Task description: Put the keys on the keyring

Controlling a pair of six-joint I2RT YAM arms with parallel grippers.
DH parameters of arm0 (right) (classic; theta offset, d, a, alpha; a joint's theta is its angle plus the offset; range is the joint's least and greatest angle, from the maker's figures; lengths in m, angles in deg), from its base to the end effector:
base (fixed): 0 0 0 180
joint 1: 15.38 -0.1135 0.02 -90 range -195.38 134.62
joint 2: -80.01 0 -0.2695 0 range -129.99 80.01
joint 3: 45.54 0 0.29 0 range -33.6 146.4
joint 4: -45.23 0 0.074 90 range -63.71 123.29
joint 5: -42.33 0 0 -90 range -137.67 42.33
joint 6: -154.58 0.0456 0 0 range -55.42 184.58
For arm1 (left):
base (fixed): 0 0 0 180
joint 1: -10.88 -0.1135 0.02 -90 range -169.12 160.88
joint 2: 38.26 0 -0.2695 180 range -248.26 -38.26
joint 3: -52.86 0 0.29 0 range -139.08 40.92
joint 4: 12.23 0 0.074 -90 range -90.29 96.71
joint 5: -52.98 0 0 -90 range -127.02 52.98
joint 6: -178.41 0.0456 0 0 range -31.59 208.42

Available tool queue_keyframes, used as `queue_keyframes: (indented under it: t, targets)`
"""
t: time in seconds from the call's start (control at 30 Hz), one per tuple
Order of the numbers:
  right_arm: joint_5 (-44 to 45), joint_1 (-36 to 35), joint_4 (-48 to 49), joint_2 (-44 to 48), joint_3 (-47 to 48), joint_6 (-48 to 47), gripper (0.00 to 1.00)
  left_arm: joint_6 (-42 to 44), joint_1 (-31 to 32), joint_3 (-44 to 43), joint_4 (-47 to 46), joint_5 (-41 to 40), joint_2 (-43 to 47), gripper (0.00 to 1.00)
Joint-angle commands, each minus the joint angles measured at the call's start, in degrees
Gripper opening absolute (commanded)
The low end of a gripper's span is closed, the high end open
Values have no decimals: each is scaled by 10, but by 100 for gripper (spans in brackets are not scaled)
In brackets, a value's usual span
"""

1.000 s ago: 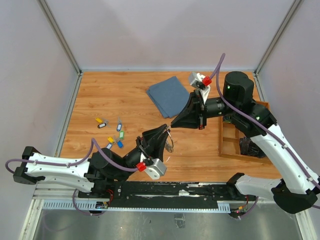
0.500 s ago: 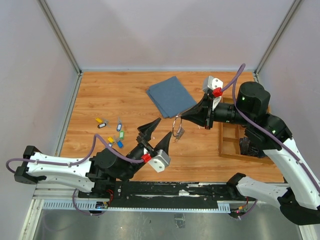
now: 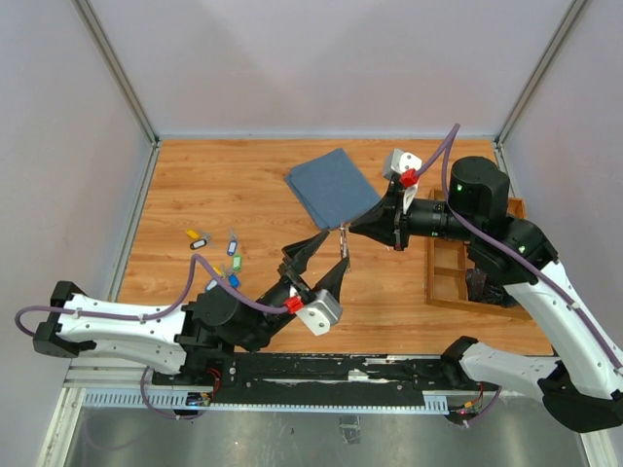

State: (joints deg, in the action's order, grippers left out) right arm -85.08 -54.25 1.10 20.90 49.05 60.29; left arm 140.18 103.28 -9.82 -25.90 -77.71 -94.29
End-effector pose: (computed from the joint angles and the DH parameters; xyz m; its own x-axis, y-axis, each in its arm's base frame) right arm 0.1592 0.1639 0.4965 -0.0445 -0.1122 -0.9927 -0.9721 0.2338 0.0172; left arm 0.0188 -0.2603 0.4083 0.6062 0.2402 -0.7582 0.4961 0.6309 0.5965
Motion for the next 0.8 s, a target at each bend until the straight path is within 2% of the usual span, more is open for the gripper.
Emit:
queue_keyframes:
  t: [0.0, 0.33, 0.6, 0.77]
  targets:
    - [-30, -11, -6, -2, 22, 9, 0, 9, 2, -21, -30, 9, -25, 61]
    - [-45, -19, -6, 9, 26, 23, 0, 40, -1, -22, -55, -15, -56, 47]
    - [-57, -19, -23, 12, 39, 31, 0, 32, -7, -13, -39, -14, -26, 36]
    - [-79, -19, -17, 6, 47, 52, 0, 22, -12, -9, -35, -6, -11, 32]
